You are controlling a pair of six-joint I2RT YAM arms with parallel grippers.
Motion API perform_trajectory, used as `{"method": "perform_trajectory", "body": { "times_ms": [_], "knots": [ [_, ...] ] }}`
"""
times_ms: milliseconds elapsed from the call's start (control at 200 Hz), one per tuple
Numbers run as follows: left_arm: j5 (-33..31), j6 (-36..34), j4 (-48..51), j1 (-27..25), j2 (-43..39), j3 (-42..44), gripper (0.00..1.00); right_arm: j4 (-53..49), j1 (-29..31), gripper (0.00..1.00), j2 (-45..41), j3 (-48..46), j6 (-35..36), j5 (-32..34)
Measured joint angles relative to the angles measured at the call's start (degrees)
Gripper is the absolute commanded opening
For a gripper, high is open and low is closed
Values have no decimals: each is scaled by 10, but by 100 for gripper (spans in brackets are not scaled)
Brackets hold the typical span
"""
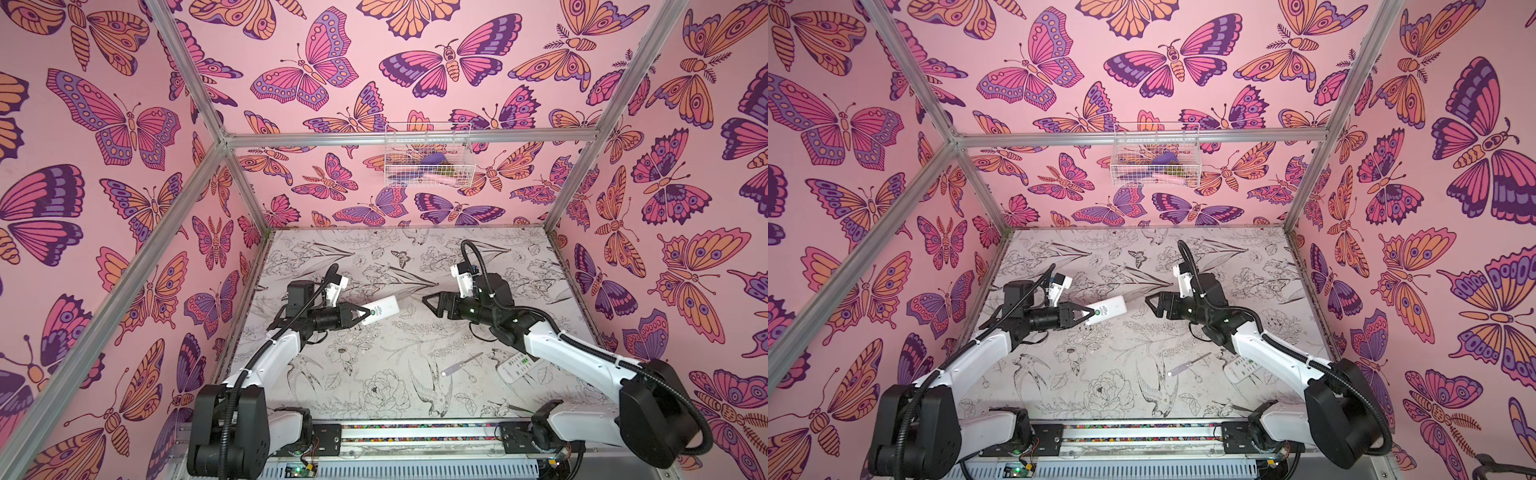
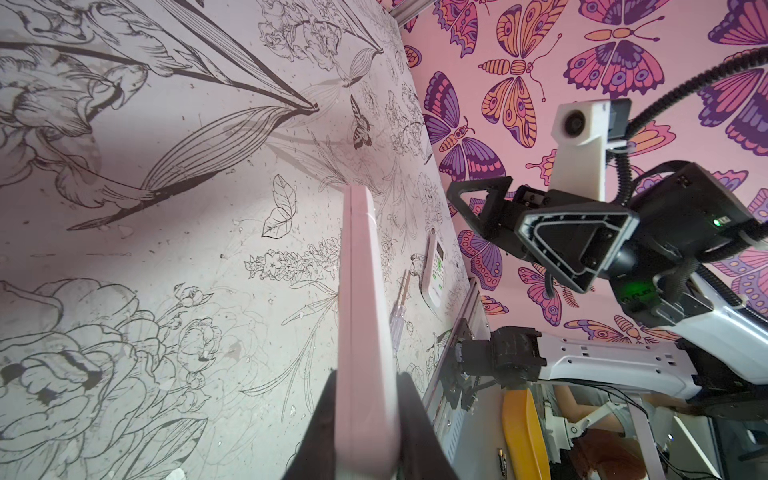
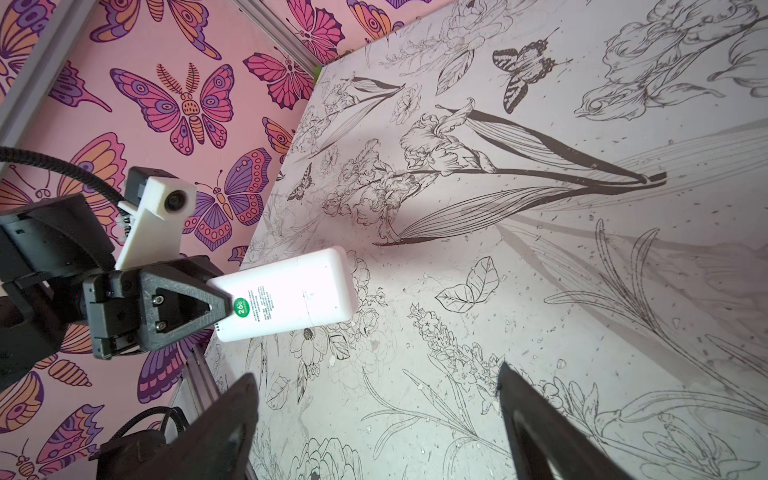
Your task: Unload the batteries from the remote control
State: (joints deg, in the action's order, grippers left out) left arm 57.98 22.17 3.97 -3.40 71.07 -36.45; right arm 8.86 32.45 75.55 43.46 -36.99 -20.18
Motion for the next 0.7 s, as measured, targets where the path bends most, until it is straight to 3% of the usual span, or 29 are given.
{"method": "perform_trajectory", "body": {
  "times_ms": [175, 481, 702],
  "knots": [
    [6, 21, -23, 0, -6, 5, 0, 13, -4, 79, 75, 58, -8, -64],
    [8, 54, -51, -7, -15, 10, 0, 94, -18, 77, 152, 88, -51, -163],
    [13, 69, -71, -9, -27, 12, 0, 99, -24, 76, 167, 91, -55, -200]
  ]
}}
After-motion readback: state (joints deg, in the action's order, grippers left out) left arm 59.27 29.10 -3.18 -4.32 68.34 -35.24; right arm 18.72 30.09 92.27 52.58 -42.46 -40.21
